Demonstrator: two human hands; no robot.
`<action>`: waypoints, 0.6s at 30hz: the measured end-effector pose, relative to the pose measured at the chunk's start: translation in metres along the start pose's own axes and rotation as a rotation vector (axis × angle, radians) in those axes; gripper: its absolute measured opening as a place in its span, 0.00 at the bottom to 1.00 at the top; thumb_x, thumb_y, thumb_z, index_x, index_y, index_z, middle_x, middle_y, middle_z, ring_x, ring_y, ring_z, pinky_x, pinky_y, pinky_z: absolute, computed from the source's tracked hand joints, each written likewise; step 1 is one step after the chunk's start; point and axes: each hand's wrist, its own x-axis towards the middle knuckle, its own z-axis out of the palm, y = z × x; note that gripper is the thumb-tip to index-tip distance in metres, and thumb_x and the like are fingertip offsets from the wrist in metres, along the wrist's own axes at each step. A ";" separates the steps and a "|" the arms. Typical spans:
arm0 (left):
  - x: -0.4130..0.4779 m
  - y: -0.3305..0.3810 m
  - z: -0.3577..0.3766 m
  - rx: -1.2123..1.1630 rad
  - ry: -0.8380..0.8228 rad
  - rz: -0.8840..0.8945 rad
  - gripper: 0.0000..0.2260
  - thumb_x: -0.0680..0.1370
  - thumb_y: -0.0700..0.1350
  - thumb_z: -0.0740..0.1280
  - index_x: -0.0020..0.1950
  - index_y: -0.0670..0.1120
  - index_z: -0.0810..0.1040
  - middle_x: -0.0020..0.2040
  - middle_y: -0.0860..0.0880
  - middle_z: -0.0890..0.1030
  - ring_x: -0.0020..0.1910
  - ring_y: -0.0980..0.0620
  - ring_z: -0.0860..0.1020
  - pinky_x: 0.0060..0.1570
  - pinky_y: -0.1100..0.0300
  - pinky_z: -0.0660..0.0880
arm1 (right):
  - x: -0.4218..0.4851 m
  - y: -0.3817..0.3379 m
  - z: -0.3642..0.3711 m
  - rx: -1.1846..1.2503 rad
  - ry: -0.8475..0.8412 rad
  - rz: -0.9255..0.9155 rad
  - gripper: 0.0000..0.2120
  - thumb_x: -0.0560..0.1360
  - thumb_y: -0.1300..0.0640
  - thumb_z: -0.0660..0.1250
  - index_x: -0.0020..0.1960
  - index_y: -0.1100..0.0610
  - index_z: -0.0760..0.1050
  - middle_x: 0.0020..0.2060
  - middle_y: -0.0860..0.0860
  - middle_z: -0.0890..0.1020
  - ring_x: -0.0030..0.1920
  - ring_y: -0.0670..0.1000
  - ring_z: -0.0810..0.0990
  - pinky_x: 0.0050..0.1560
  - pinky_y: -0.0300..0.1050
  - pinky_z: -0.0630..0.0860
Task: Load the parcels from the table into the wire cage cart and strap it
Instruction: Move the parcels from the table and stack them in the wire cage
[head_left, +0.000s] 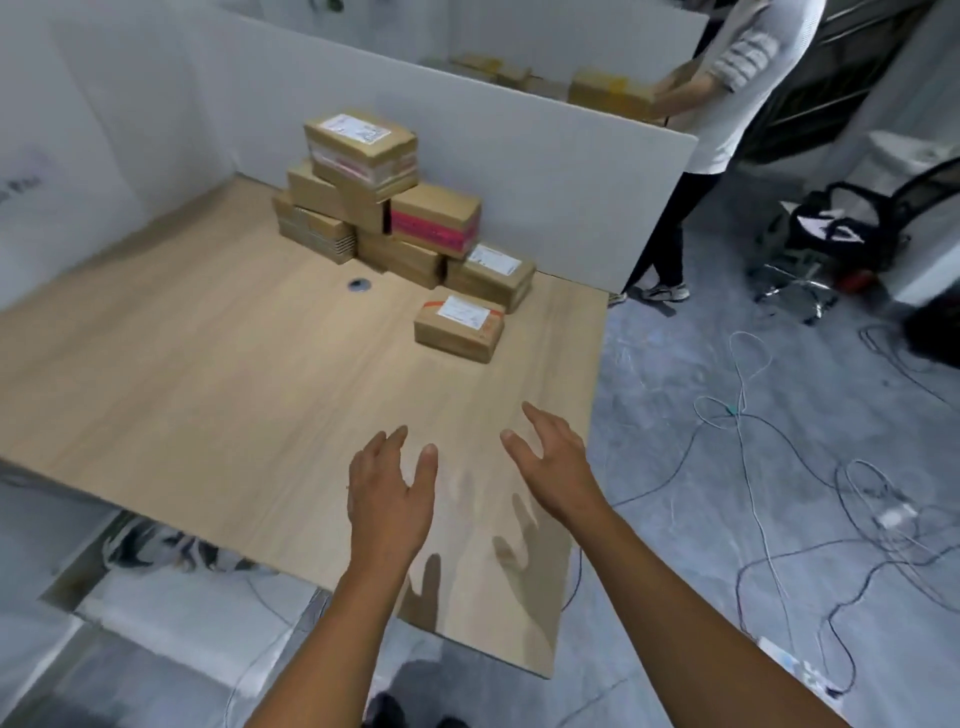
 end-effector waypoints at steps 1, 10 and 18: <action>0.009 0.002 -0.002 -0.033 -0.008 -0.013 0.26 0.84 0.60 0.60 0.80 0.52 0.67 0.81 0.47 0.64 0.81 0.48 0.58 0.80 0.46 0.56 | 0.001 -0.001 -0.001 0.022 0.013 0.011 0.30 0.82 0.38 0.62 0.81 0.45 0.62 0.81 0.49 0.64 0.81 0.52 0.58 0.80 0.55 0.57; 0.066 -0.003 -0.006 -0.175 -0.062 -0.063 0.26 0.84 0.59 0.61 0.80 0.50 0.67 0.79 0.46 0.64 0.79 0.47 0.63 0.78 0.48 0.61 | 0.004 -0.014 0.011 0.056 0.033 0.088 0.30 0.83 0.38 0.62 0.81 0.46 0.63 0.79 0.47 0.65 0.79 0.50 0.61 0.79 0.50 0.59; 0.086 -0.009 0.030 -0.166 -0.138 -0.183 0.26 0.84 0.61 0.61 0.80 0.53 0.66 0.80 0.48 0.62 0.78 0.46 0.64 0.73 0.46 0.65 | 0.050 -0.011 0.000 0.057 -0.006 0.102 0.29 0.82 0.39 0.63 0.81 0.46 0.64 0.78 0.48 0.67 0.78 0.49 0.64 0.72 0.43 0.61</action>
